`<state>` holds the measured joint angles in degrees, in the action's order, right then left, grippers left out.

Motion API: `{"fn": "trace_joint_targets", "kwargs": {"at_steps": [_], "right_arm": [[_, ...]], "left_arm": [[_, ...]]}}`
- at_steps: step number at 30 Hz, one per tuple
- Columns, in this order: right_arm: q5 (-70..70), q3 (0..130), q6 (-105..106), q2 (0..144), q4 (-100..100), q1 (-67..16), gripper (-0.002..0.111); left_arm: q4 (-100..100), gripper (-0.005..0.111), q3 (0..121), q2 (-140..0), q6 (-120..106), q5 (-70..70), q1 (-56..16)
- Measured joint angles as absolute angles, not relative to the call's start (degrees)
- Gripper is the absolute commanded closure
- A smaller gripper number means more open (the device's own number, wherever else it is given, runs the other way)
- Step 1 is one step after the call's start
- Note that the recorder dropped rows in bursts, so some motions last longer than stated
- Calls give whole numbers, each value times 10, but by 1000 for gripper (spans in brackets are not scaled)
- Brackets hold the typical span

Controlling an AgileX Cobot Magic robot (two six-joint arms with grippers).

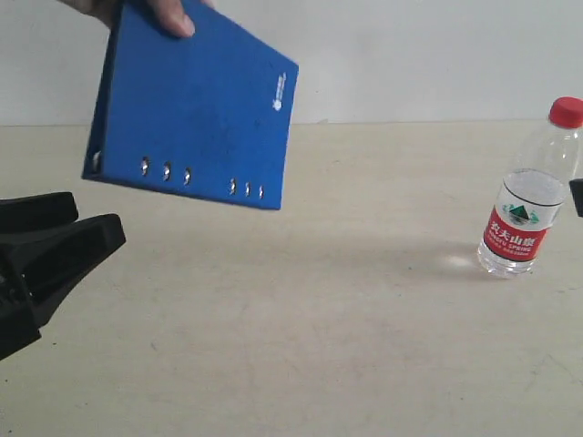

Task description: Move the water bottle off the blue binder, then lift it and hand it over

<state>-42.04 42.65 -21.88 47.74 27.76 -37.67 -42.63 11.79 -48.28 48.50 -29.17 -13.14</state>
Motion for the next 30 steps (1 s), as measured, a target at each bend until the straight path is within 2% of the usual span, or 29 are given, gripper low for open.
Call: {"fn": "trace_joint_targets", "kwargs": {"at_steps": [3, 5, 9, 10, 15, 22, 26, 30], "right_arm": [[-420, 426, -219, 477, 279, -377, 108], [-420, 426, -219, 477, 279, -377, 108], [-420, 426, -219, 477, 279, -377, 108], [-420, 426, -219, 477, 279, -377, 108], [-418, 426, -220, 477, 279, -377, 108], [-416, 426, -226, 477, 273, -377, 108], [-416, 426, -226, 477, 271, -377, 108], [-416, 426, -226, 477, 270, -377, 108]], "left_arm": [[-428, 45, 118, -483, 485, -289, -131], [-429, 53, 118, -483, 484, -274, -131], [-401, 96, 119, -491, 414, -199, -130], [-369, 101, 119, -499, 373, -185, -126], [-125, 102, 143, -584, 74, -188, -85], [349, 102, 197, -678, -343, -252, 22], [468, 102, 198, -617, -507, -253, 48], [480, 102, 199, -481, -572, -157, 49]]}}
